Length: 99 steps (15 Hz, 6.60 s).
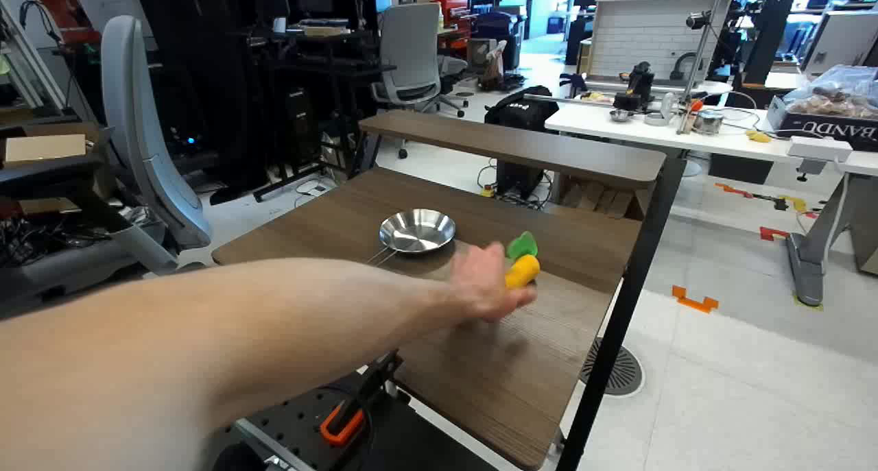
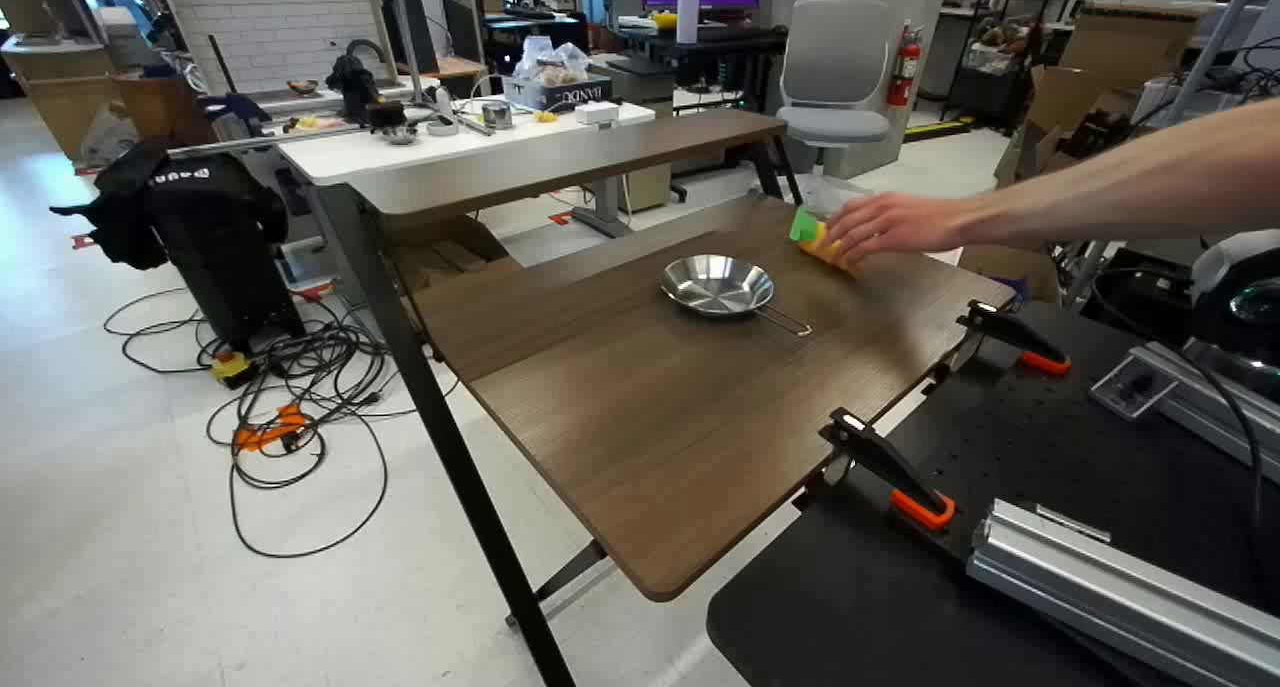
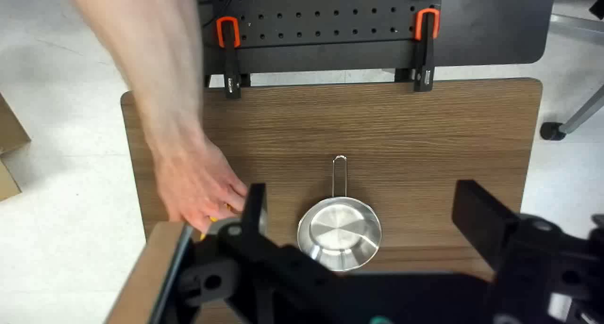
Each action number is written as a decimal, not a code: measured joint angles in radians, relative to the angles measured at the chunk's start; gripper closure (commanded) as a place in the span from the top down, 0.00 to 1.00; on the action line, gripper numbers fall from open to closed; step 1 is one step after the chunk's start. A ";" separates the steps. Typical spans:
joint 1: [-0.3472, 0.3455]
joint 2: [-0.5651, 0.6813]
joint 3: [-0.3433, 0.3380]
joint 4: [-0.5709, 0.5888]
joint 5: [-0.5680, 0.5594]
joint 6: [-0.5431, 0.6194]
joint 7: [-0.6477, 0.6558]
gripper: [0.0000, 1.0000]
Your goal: Put the carrot plushie on the pan
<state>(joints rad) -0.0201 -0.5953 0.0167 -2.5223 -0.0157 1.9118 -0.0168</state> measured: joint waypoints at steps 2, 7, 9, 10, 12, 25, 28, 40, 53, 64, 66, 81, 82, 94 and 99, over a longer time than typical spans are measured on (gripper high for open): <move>0.000 0.000 0.000 0.000 0.000 0.000 0.000 1.00; 0.000 0.000 0.000 0.000 0.000 0.000 0.000 1.00; 0.000 0.000 0.000 0.000 0.000 0.000 0.000 1.00; 0.000 0.000 0.000 0.000 0.000 0.000 0.000 1.00; 0.000 0.000 0.000 0.000 0.000 0.000 0.000 1.00; 0.000 0.000 0.000 0.000 0.000 0.000 0.000 1.00; 0.000 0.000 0.000 0.000 0.000 0.000 0.000 1.00; -0.004 0.112 -0.001 -0.003 -0.040 0.122 0.007 1.00; -0.081 0.479 -0.100 0.013 -0.092 0.554 0.018 1.00; -0.086 0.846 -0.132 0.229 -0.092 0.688 0.011 1.00; -0.086 0.904 -0.132 0.271 -0.092 0.704 0.009 1.00; -0.096 1.194 -0.131 0.467 -0.085 0.778 -0.005 1.00; -0.100 1.203 -0.130 0.473 -0.081 0.778 -0.007 1.00; -0.131 1.255 -0.129 0.487 -0.072 0.879 -0.040 0.01; -0.130 1.250 -0.114 0.487 -0.072 0.891 -0.048 0.03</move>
<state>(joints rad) -0.1504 0.6545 -0.0970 -2.0350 -0.0880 2.8023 -0.0645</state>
